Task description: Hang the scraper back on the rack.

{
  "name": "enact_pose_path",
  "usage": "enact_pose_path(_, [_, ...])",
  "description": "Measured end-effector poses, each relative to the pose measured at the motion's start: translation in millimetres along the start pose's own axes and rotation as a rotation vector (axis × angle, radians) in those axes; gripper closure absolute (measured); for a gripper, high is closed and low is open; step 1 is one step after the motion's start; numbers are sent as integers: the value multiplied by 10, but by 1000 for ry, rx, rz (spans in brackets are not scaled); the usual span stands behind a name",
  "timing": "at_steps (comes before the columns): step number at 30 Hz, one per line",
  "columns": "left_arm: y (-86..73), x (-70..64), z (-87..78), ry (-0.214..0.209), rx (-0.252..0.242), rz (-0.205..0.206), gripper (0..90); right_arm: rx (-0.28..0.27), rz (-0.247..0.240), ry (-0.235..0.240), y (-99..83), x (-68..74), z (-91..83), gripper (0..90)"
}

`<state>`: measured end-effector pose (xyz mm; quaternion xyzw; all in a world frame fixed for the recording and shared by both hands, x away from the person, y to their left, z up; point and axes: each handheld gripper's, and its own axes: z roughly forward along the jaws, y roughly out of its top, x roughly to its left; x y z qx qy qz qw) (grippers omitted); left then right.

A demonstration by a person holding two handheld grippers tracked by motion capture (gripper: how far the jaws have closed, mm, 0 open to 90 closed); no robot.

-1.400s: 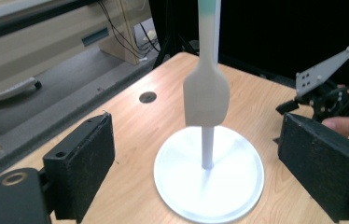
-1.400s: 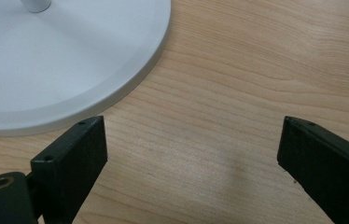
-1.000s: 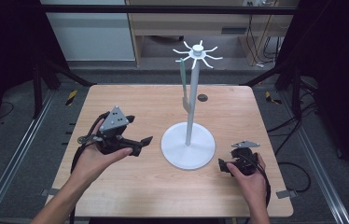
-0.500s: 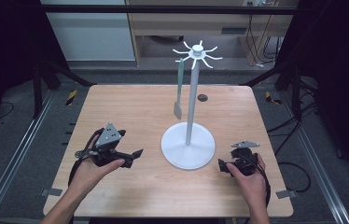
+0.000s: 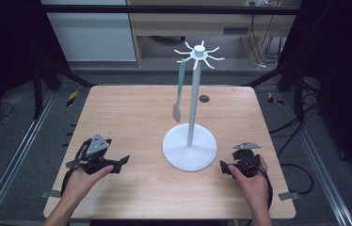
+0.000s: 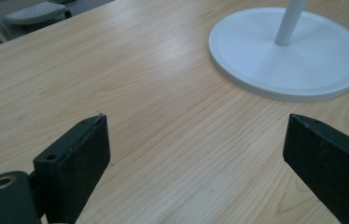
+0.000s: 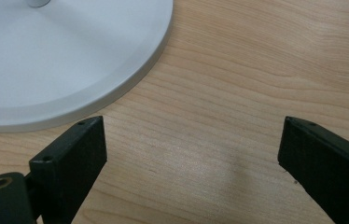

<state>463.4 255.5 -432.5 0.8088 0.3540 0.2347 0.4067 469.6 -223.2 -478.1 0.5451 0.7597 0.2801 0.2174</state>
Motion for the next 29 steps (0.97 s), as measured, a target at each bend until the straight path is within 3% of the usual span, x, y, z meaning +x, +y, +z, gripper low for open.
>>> enact_pose_path(3, [-98, 69, 6, 16, 10, -18, 72, 3, 2, 0, 0, 6, -3, 84])
enact_pose_path(7, [-221, 163, 25, 76, 39, -2, 69, 2, 2, 0, -2, 9, -3, 84])
enact_pose_path(18, [-525, 292, 61, 117, 75, -45, 69, 2, -1, 3, -3, 17, 0, 84])
enact_pose_path(20, [-563, 316, 66, 133, 122, -33, 63, 3, -1, 3, -4, 17, 0, 84])
enact_pose_path(22, [-580, 337, 48, 167, 131, -17, 65, 2, -2, 4, -1, 14, 3, 84])
enact_pose_path(25, [-595, 364, 25, 179, 143, -31, 63, 4, 2, 8, -1, 23, 2, 84])
enact_pose_path(29, [-606, 315, 44, 183, 175, -1, 63, 3, -1, 4, -3, 21, -1, 84])
